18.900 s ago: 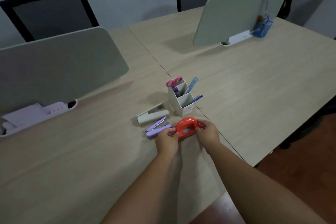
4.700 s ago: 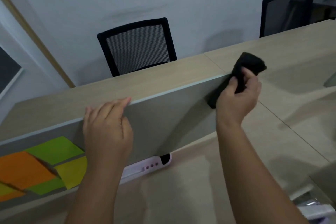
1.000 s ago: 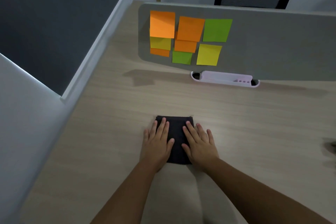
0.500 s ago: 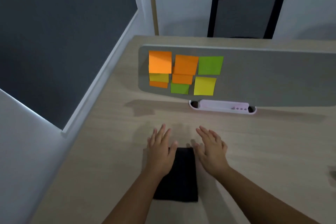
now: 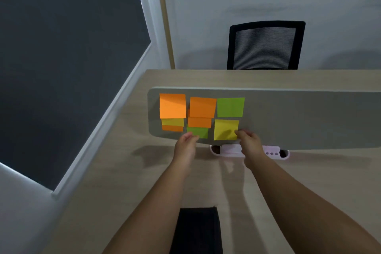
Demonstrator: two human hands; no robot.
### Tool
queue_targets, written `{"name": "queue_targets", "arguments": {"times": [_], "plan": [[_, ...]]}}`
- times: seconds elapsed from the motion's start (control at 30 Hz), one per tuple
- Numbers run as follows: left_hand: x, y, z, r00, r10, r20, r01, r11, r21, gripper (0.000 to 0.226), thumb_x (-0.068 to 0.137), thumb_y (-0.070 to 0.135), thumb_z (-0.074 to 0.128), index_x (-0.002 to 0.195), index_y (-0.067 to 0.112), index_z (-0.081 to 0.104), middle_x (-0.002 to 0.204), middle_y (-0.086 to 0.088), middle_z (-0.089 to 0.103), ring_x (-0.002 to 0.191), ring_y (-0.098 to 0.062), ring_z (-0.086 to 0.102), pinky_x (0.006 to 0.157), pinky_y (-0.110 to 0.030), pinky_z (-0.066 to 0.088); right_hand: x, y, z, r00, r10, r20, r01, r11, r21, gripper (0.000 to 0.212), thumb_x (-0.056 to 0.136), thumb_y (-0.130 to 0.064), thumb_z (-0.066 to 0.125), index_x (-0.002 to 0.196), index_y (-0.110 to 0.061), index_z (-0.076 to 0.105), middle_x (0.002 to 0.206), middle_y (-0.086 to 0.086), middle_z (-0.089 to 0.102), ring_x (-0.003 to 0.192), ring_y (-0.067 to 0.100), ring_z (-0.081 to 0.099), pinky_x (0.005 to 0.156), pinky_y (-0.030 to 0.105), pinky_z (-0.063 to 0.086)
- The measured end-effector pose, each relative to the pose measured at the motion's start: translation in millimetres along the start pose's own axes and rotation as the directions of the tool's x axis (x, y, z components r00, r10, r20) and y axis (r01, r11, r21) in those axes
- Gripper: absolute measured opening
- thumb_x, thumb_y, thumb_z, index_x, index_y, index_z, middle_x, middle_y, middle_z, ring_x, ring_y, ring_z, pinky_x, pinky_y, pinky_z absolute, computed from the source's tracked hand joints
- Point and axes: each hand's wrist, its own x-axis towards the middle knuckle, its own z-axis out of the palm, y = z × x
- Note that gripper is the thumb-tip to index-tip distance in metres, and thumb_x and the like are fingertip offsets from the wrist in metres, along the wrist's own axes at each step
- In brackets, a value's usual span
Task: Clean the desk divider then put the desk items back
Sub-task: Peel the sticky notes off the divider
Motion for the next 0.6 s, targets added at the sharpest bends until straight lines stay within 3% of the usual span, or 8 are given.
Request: {"name": "queue_targets", "arguments": {"times": [0.13,0.2,0.27,0.33,0.47,0.53,0.6], "plan": [[18,14,10,0.999,0.015,-0.038,-0.019,0.992,-0.127,0.037,0.093,0.022,0.057,0.129,0.018,0.051,0.118,-0.001,0.056,0.109,-0.019,0.054,0.09,-0.033,0.043,0,1,1,0.999,0.0,0.044,-0.002,0.999,0.05,0.02,0.086,-0.024,0.067,0.102,-0.012,0.062,0.086,-0.001,0.06,0.08,0.014,0.054,0.066,0.027,0.038],[27,18,14,0.999,0.012,-0.045,-0.021,0.981,-0.192,0.021,0.092,0.022,0.058,0.113,0.021,0.056,0.107,0.003,0.057,0.107,-0.02,0.053,0.082,-0.032,0.042,-2,2,0,0.995,-0.066,0.071,0.061,0.996,0.072,0.006,0.088,-0.016,0.066,0.091,-0.011,0.063,0.078,-0.001,0.06,0.071,0.01,0.053,0.061,0.023,0.038],[35,17,15,0.997,0.008,-0.074,-0.024,0.976,-0.217,0.009,0.089,0.022,0.061,0.097,0.024,0.056,0.095,0.007,0.058,0.103,-0.02,0.053,0.075,-0.031,0.041,-3,6,-4,0.99,-0.106,0.091,0.1,0.992,0.073,0.009,0.088,-0.011,0.065,0.079,-0.012,0.063,0.076,0.0,0.061,0.071,0.011,0.053,0.063,0.022,0.04],[38,14,15,0.99,0.017,-0.139,-0.048,0.974,-0.222,0.019,0.084,0.023,0.065,0.101,0.019,0.057,0.095,0.005,0.06,0.104,-0.023,0.056,0.08,-0.034,0.042,-7,15,-10,0.988,-0.115,0.098,0.11,0.992,0.053,0.012,0.087,-0.01,0.065,0.076,-0.013,0.063,0.076,0.001,0.062,0.075,0.014,0.054,0.066,0.023,0.041],[41,15,19,0.966,0.078,-0.247,-0.15,0.946,-0.287,0.028,0.081,0.016,0.067,0.103,0.014,0.05,0.092,0.001,0.059,0.095,-0.022,0.057,0.077,-0.032,0.04,-15,24,-20,0.979,-0.188,0.076,0.183,0.981,0.06,0.006,0.086,-0.016,0.067,0.08,-0.016,0.066,0.089,0.005,0.067,0.087,0.018,0.058,0.077,0.028,0.045],[34,21,23,0.963,0.117,-0.244,-0.188,0.938,-0.291,0.03,0.085,0.014,0.066,0.107,0.013,0.045,0.089,0.004,0.056,0.084,-0.015,0.054,0.069,-0.027,0.039,-14,10,-17,0.956,-0.288,0.062,0.281,0.954,0.107,0.005,0.084,-0.019,0.069,0.079,-0.019,0.068,0.106,0.008,0.068,0.1,0.019,0.061,0.09,0.032,0.046],[29,22,25,0.961,0.152,-0.232,-0.212,0.942,-0.26,0.033,0.086,0.022,0.067,0.11,0.012,0.047,0.091,0.006,0.056,0.082,-0.009,0.053,0.067,-0.024,0.038,-13,-8,-11,0.924,-0.381,0.038,0.373,0.918,0.138,0.01,0.084,-0.017,0.069,0.076,-0.022,0.068,0.116,0.011,0.065,0.105,0.02,0.06,0.093,0.032,0.047]]}}
